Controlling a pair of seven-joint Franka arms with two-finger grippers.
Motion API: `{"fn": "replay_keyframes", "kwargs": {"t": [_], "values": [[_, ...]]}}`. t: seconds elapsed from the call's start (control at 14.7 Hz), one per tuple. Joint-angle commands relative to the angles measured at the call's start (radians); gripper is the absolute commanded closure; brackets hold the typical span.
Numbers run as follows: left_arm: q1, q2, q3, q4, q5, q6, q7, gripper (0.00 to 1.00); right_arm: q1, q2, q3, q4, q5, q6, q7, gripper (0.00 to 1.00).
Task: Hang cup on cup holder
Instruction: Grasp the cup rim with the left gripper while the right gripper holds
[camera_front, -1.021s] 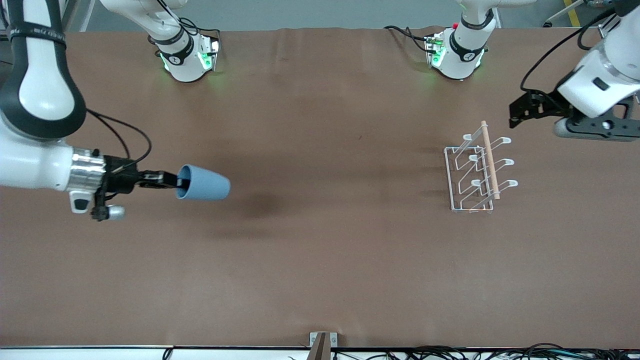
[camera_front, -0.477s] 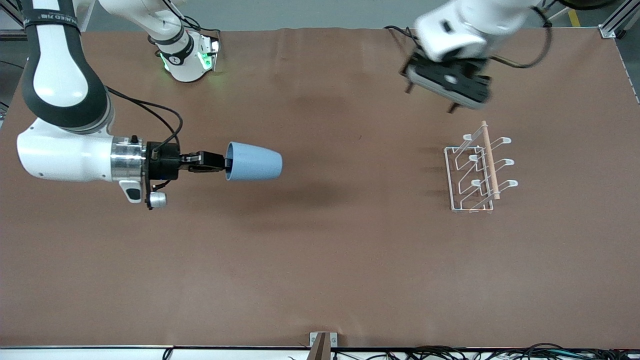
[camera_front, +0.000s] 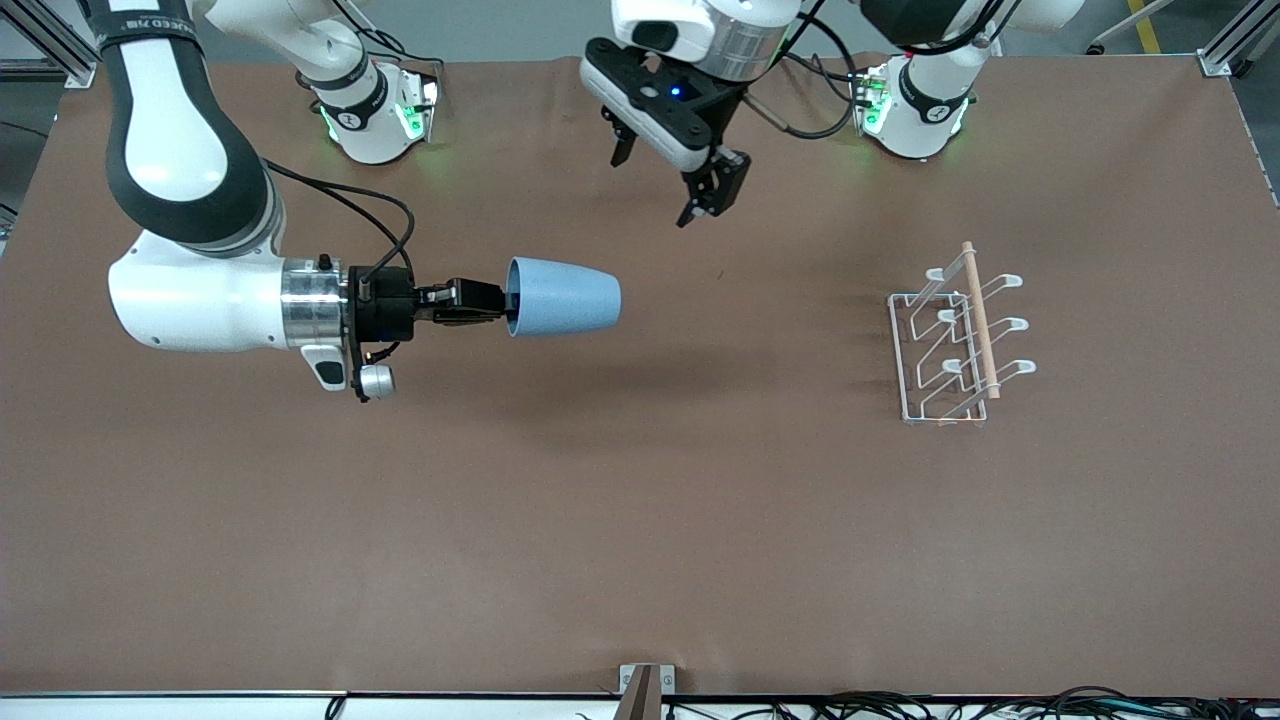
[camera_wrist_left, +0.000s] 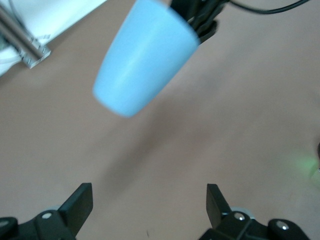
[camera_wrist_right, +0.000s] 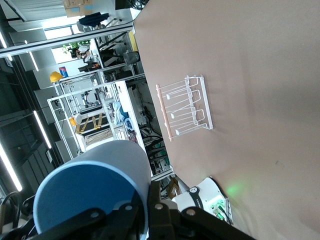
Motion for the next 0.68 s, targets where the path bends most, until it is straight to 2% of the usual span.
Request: {"fn": "replay_keyframes", "kwargs": {"t": [0.0,0.27,0.48,0.61], "values": [[-0.017,0.028,0.003,0.037,0.014,0.039,0.141,0.01,0.019,-0.025,-0.008,-0.037,0.027,0.029,0.0,1.0],[-0.045,0.093,0.008,0.05,0.103,0.178,0.303,0.01,0.048,-0.023,-0.01,-0.054,0.024,0.045,-0.009,1.0],[-0.047,0.188,0.014,0.125,0.105,0.232,0.349,0.01,0.059,-0.023,-0.01,-0.076,0.021,0.042,-0.009,0.99],[-0.047,0.206,0.014,0.123,0.106,0.267,0.361,0.01,0.059,-0.023,-0.01,-0.088,0.018,0.037,-0.014,0.99]]}}
